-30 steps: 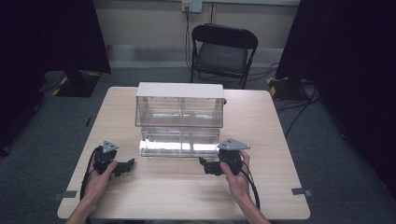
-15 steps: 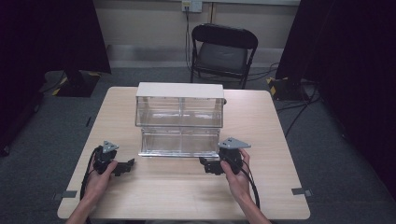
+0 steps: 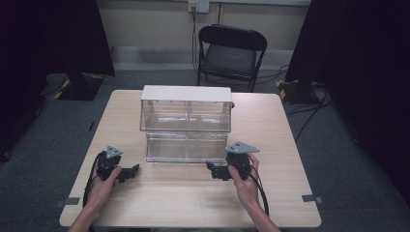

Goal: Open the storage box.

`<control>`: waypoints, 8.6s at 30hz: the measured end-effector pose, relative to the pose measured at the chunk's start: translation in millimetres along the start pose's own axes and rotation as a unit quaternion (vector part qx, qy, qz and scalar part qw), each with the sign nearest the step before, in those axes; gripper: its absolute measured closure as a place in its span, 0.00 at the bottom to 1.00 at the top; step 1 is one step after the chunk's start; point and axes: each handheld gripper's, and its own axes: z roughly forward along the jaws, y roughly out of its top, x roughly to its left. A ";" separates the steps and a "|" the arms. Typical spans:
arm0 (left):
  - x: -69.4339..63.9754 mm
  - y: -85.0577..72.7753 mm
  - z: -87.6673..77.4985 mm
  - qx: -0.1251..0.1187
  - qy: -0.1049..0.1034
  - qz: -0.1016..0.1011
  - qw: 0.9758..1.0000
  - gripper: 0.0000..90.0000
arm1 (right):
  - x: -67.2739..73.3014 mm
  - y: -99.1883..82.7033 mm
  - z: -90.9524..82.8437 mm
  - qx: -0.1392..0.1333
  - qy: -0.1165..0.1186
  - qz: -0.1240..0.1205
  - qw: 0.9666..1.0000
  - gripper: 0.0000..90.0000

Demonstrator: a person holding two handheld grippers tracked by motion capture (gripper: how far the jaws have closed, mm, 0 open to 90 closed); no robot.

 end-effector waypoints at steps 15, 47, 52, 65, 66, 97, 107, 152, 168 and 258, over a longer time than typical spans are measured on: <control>0.0 0.0 0.0 0.000 0.000 0.000 1.000 0.06 | 2.1 4.0 -3.7 -0.004 -0.007 -0.001 1.000 0.08; 0.0 0.0 0.0 0.000 0.000 0.000 1.000 0.06 | 0.3 15.0 -6.4 -0.018 -0.001 -0.010 1.000 0.10; 0.0 0.0 0.0 0.000 0.000 0.000 1.000 0.06 | 0.4 17.0 -3.8 -0.015 -0.001 -0.011 1.000 0.10; 0.0 0.0 0.0 0.000 0.000 0.000 1.000 0.06 | -1.1 20.9 -0.2 -0.020 -0.009 -0.014 1.000 0.11; 0.0 0.0 0.0 0.000 0.000 0.000 1.000 0.06 | -1.6 21.0 0.1 -0.021 -0.010 -0.015 1.000 0.11; 0.1 -0.1 0.1 0.000 0.000 0.000 1.000 0.06 | -5.0 31.1 -7.0 -0.032 -0.026 -0.004 0.999 0.15; 0.1 -0.1 0.0 0.000 0.000 0.000 1.000 0.06 | -8.7 36.8 -8.1 -0.044 -0.024 0.001 0.999 0.15; 0.1 0.0 0.1 0.000 0.000 0.000 1.000 0.06 | -13.5 57.6 -11.3 -0.080 0.001 0.022 0.997 0.12; 0.1 0.0 0.1 0.000 0.001 0.000 1.000 0.06 | -13.5 56.5 -11.0 -0.084 0.002 0.023 0.996 0.12; 0.1 0.0 0.1 0.000 0.000 0.000 1.000 0.06 | -12.6 56.1 -11.2 -0.088 -0.001 0.024 0.996 0.12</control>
